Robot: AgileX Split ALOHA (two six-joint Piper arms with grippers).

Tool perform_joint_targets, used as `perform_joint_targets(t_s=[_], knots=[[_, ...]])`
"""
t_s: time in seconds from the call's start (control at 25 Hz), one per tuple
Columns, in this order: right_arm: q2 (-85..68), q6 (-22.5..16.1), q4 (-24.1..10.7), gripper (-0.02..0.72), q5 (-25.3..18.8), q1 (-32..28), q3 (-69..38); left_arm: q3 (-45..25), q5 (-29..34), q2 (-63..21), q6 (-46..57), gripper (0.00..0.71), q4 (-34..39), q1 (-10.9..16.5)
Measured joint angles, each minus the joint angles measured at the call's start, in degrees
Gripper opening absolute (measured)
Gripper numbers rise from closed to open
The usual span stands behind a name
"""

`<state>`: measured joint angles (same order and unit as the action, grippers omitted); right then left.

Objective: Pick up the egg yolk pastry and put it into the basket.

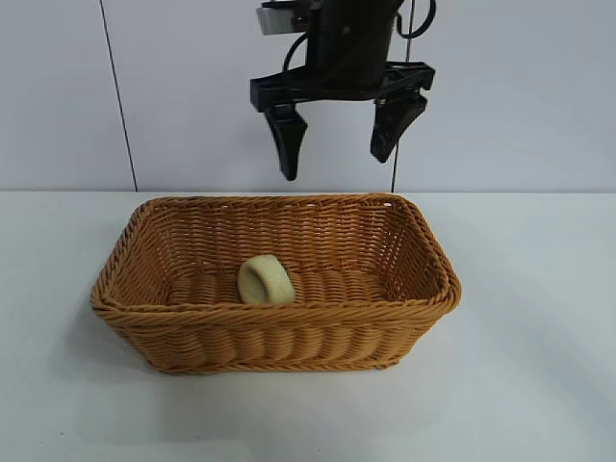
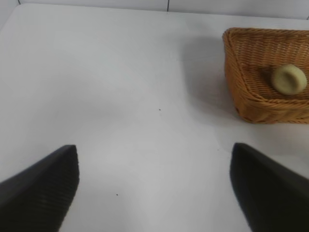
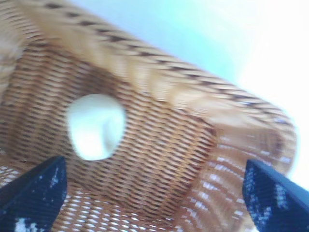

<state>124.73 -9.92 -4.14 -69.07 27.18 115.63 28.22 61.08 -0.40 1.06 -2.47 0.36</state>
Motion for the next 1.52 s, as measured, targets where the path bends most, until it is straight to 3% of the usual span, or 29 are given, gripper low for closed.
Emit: perform_joint_targets(t_s=[0.48,0.72,0.96,1.24,1.52], knots=[[0.0,1.55,-0.15,0.685,-0.11,-19.48,0.15,0.0,0.0,0.0,0.0,0.661,0.0,0.0],[0.0,2.49,-0.15,0.685,-0.11,-25.79,0.15,0.0,0.0,0.0,0.0,0.661,0.0,0.0],[-1.21,4.2,0.6,0.685,-0.04,-27.99,-2.89,0.0,0.0,0.0,0.0,0.661,0.0,0.0],[-9.29,7.5,2.98,0.685,-0.05,-26.75,-17.33,0.0,0.0,0.0,0.0,0.661,-0.04,0.0],[-20.13,7.83,3.45,0.685,-0.18,-25.89,-32.5,0.0,0.0,0.0,0.0,0.661,-0.04,0.0]])
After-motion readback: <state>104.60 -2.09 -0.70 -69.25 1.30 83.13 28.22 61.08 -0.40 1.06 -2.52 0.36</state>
